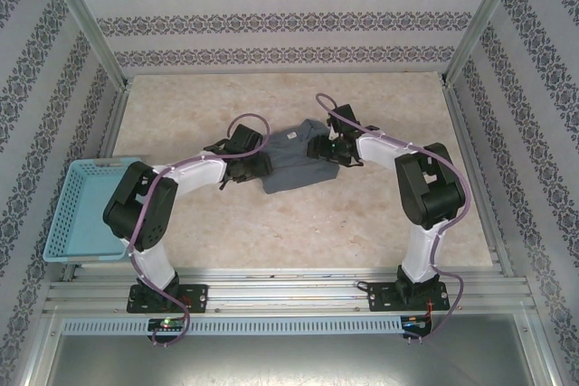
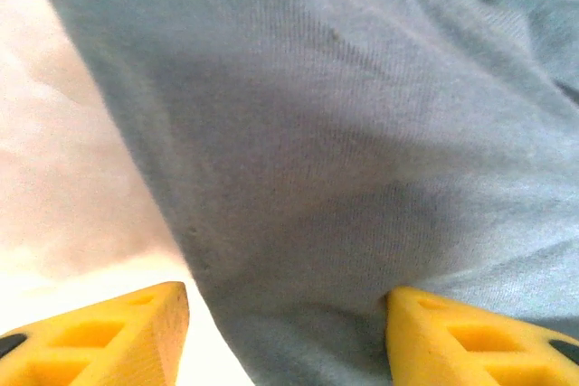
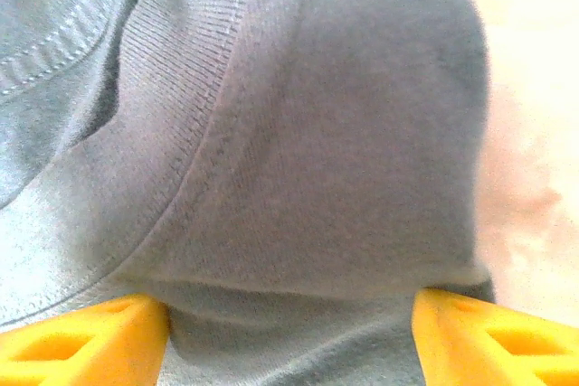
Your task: Fold the inside-out t-shirt
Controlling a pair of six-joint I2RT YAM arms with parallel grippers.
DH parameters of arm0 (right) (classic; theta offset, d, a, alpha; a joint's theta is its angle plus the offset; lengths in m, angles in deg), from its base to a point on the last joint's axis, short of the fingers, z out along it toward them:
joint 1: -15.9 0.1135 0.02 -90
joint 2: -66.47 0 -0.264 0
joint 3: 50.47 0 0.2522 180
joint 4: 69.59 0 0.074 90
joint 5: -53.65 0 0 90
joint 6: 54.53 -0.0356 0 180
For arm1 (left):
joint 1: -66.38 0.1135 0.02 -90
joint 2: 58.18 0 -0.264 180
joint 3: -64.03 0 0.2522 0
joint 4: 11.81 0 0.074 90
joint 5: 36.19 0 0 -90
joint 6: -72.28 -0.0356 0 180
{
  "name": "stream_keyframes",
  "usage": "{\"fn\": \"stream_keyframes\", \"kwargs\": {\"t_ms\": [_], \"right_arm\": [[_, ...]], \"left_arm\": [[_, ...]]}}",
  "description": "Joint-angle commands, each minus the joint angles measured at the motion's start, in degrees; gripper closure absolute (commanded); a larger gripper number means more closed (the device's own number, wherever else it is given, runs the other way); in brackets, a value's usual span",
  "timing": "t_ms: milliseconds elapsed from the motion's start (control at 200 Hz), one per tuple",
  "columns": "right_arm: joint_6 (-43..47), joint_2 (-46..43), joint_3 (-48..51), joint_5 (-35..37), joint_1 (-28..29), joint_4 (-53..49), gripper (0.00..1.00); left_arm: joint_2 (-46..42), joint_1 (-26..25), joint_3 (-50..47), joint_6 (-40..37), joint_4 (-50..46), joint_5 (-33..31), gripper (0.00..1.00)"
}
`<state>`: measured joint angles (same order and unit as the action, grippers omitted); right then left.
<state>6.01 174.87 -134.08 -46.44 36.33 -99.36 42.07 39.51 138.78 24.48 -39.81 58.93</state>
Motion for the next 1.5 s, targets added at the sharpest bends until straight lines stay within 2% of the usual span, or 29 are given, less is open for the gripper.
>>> {"fn": "stream_keyframes", "kwargs": {"t_ms": [0, 110, 290, 555, 844, 949, 1054, 1164, 1264, 1419, 1494], "right_arm": [[3.6, -5.6, -0.5, 5.8, 1.3, -3.5, 0.27], [5.9, -5.7, -3.8, 8.1, 4.5, -5.2, 0.27], [5.2, 1.8, -11.9, 7.9, 6.5, -7.1, 0.27], [3.2, 12.5, -21.7, 6.7, 4.7, -9.8, 0.29], [2.7, 13.8, -24.2, 4.8, 0.5, -9.8, 0.32], [4.6, 10.4, -23.1, 6.0, 0.3, -10.6, 0.31], [6.7, 4.5, -19.8, 8.0, 1.0, -11.8, 0.29], [9.2, -2.2, -14.1, 10.9, 4.0, -12.3, 0.26], [10.4, -6.9, -9.7, 14.4, 8.2, -13.3, 0.18], [9.3, -7.5, -7.3, 16.1, 14.2, -14.5, 0.10], [8.6, -5.5, -8.4, 16.7, 15.9, -15.6, 0.08]], "left_arm": [[-5.5, 0.5, 2.5, -2.5, -4.6, -4.0, 0.40], [-6.0, 0.1, 4.5, -2.1, -4.7, -3.1, 0.38], [-0.3, 0.1, 9.0, -0.8, -2.2, -0.6, 0.38], [11.5, 2.0, 16.3, -0.6, -1.1, 0.8, 0.42], [15.3, 3.9, 20.9, -3.6, -2.0, 1.9, 0.42], [12.6, 4.5, 22.2, -5.5, -4.8, 0.9, 0.38], [6.8, 5.1, 21.6, -8.0, -9.3, -3.0, 0.31], [-2.4, 5.2, 16.3, -10.7, -11.3, -6.6, 0.21], [-10.9, 5.1, 10.3, -12.5, -12.6, -9.3, 0.12], [-23.7, 5.2, 2.5, -14.5, -13.6, -14.5, 0.01], [-29.5, 5.1, -0.5, -15.1, -13.1, -17.1, 0.00]]}}
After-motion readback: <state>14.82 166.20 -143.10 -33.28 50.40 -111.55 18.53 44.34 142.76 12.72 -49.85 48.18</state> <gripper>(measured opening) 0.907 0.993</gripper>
